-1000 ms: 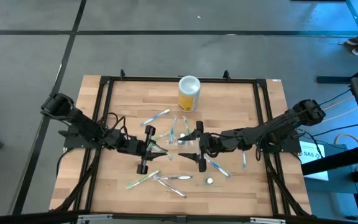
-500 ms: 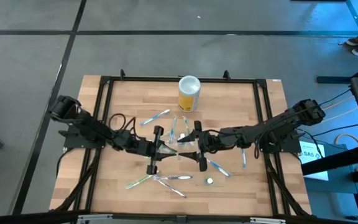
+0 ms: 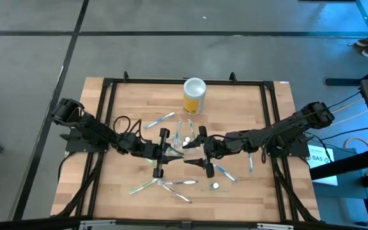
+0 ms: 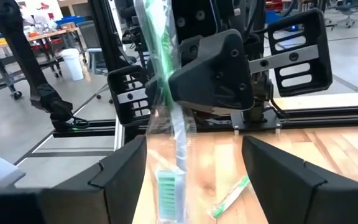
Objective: Pick & Place toothbrushing station
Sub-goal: Put the green toothbrush into the transparent organizer
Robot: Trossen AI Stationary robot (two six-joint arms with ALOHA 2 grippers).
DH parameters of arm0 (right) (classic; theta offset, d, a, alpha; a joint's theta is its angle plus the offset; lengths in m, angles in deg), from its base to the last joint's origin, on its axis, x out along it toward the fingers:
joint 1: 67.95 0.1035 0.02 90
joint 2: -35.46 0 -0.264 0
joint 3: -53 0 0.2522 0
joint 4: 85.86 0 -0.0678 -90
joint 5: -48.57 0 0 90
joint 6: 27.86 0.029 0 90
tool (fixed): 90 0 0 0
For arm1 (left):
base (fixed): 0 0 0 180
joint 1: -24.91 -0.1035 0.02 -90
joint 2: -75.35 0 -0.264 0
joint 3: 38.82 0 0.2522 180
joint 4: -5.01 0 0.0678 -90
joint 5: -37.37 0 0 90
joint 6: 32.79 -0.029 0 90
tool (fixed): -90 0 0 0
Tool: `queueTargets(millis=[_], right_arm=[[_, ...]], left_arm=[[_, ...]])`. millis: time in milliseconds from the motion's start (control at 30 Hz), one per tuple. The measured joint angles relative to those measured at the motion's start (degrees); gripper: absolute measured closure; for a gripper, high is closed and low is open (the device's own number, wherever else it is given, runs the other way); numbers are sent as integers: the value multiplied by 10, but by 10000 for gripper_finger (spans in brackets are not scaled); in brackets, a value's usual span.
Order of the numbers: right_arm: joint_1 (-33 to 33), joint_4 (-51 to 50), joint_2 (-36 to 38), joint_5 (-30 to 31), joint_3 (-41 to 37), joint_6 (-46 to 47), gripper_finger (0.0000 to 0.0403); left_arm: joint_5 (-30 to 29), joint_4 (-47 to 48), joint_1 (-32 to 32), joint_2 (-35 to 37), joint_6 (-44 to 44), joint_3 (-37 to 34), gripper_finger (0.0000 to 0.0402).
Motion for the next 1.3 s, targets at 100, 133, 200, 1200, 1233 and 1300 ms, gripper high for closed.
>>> queueTargets(millis=[100,133,200,1200,1233,1300], right_arm=[[-4,-2,0,0,0,5,148],[-6,-1,0,-1,0,6,153],[-8,-1,0,-7,0,6,161],[-18,-3,0,-17,0,-74,384],[-18,-3,0,-17,0,-73,378],[-18,-5,0,-17,0,-71,371]], left_arm=[[0,0,-4,0,0,0,379],[0,0,-6,0,1,0,379],[4,0,-10,0,6,0,379],[30,51,-25,0,5,28,379],[30,52,-25,0,5,28,379],[30,57,-25,0,5,28,379]])
